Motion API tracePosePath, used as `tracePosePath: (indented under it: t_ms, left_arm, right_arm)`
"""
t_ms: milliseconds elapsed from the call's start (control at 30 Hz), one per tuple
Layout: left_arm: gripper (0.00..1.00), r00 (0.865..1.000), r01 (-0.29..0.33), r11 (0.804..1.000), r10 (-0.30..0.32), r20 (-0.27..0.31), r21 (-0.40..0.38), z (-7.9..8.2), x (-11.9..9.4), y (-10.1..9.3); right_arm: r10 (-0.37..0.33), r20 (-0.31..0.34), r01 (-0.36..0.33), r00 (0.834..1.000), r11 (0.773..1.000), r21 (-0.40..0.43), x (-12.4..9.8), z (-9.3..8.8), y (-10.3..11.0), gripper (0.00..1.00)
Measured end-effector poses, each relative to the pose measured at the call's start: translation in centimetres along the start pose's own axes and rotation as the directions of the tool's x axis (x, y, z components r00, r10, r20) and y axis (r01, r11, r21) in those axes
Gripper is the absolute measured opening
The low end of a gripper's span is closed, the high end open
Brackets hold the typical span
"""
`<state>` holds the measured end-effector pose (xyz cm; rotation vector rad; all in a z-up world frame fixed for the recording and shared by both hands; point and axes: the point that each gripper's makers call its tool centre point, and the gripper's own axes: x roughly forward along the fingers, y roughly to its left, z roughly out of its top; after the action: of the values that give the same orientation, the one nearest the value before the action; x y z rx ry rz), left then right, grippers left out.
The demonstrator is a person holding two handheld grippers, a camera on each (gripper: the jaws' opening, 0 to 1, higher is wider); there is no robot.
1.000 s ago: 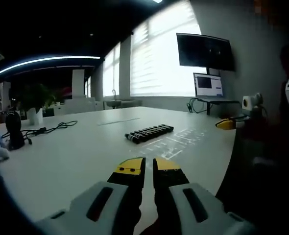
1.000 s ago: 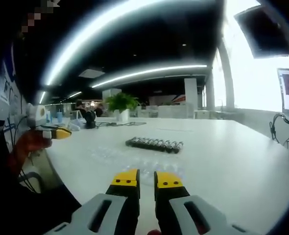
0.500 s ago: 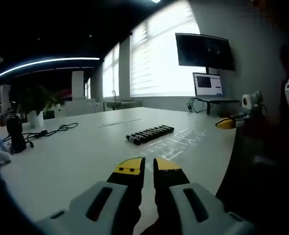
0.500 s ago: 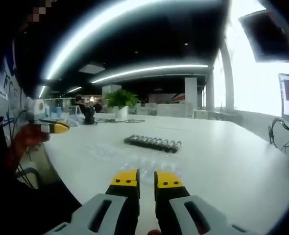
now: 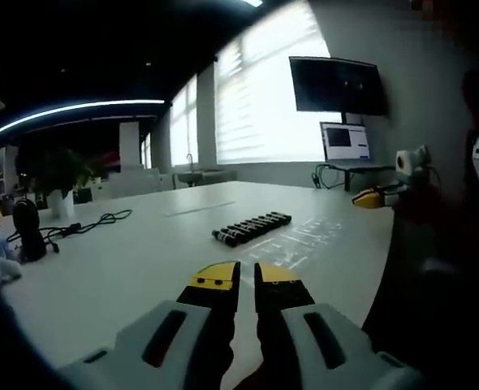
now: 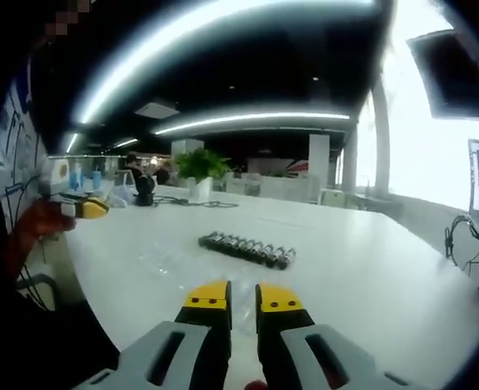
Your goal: Grip medicine bottles put into box
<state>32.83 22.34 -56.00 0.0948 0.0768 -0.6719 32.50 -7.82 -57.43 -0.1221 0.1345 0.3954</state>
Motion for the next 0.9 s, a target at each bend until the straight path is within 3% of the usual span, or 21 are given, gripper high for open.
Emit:
tracePosePath:
  t_ms: [367, 900]
  left_arm:
    - [0.01, 1.0, 0.015, 0.999, -0.015, -0.002, -0.03, 0.0, 1.1, 0.6]
    - [0.0, 0.999, 0.039, 0.999, -0.039, -0.026, -0.005, -0.1, 2.3, 1.2]
  right_arm:
    - [-0.004, -0.015, 0.004, 1.0, 1.0, -0.01, 1.5, 0.7, -0.8, 0.09]
    - [-0.013, -0.056, 0.012, 0.998, 1.0, -0.009, 3.7, 1.2, -1.9, 0.09]
